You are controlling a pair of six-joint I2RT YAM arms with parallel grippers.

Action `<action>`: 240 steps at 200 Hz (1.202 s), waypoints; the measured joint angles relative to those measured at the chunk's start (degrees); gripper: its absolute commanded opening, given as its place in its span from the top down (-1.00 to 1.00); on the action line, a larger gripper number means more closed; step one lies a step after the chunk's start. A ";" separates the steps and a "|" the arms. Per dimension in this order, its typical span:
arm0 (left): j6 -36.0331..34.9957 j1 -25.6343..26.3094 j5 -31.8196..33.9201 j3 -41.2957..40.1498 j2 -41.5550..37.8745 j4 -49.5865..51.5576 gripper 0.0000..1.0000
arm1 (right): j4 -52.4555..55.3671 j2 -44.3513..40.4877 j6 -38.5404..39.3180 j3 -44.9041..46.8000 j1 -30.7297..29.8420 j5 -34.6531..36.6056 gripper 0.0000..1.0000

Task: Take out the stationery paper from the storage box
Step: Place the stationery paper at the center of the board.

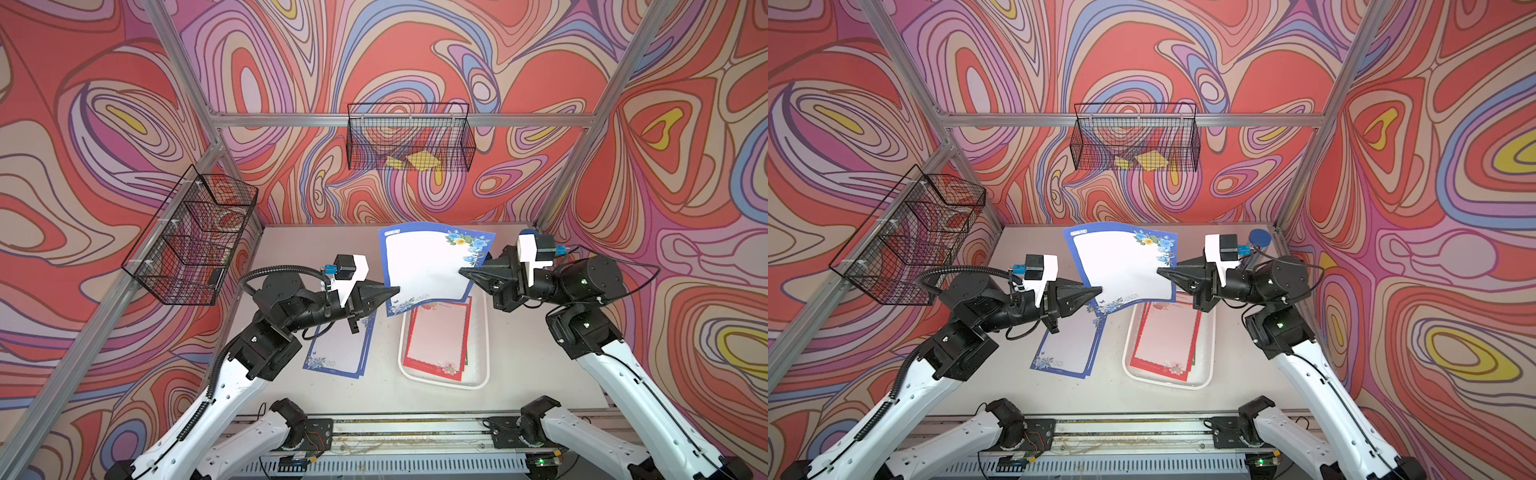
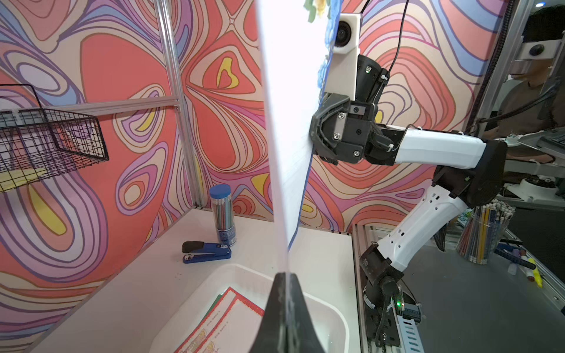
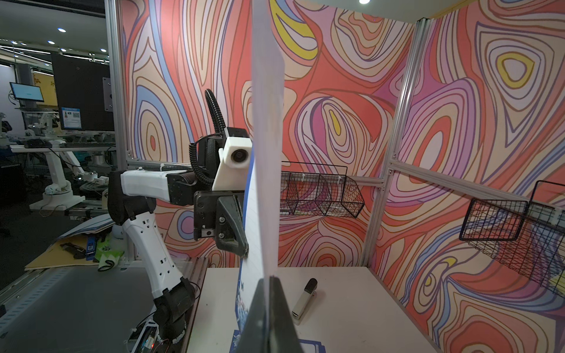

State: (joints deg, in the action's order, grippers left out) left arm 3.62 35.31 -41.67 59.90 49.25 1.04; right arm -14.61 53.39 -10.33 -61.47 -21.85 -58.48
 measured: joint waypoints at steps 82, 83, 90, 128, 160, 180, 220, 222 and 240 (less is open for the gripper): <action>0.42 0.00 13.46 8.09 0.04 16.57 1.00 | 6.25 0.72 1.05 -0.13 -0.09 11.39 -0.48; 0.35 0.00 13.92 8.44 0.09 17.18 1.00 | 6.47 0.79 1.03 -0.15 -0.09 11.72 -0.48; 0.04 0.00 15.26 9.90 0.48 20.22 1.00 | 7.19 1.03 1.03 -0.28 -0.09 13.05 -0.49; -1.07 -0.07 21.53 19.28 5.73 39.26 1.00 | 11.76 1.88 1.33 -0.50 -0.09 20.96 -0.49; -1.73 -1.42 24.72 23.61 12.39 53.00 1.00 | 13.75 2.14 1.62 -0.52 -0.09 24.68 -0.49; -1.95 -4.63 25.20 24.04 16.28 58.95 1.00 | 14.45 2.47 1.68 -0.57 -0.09 25.18 -0.49; -2.84 -12.76 21.55 23.87 22.38 64.54 1.00 | 17.00 2.82 2.21 -1.44 -0.09 26.64 -0.49; -2.95 -13.07 21.42 23.76 22.67 64.65 1.00 | 17.11 2.82 2.29 -1.46 -0.09 26.84 -0.48; -3.54 -14.75 21.24 21.88 24.46 65.00 1.00 | 18.53 2.80 2.82 -1.49 -0.11 31.12 -0.48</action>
State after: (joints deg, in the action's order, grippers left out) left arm 0.08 20.56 -20.43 81.78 73.71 66.04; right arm 3.92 56.18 -7.51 -62.96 -21.96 -27.35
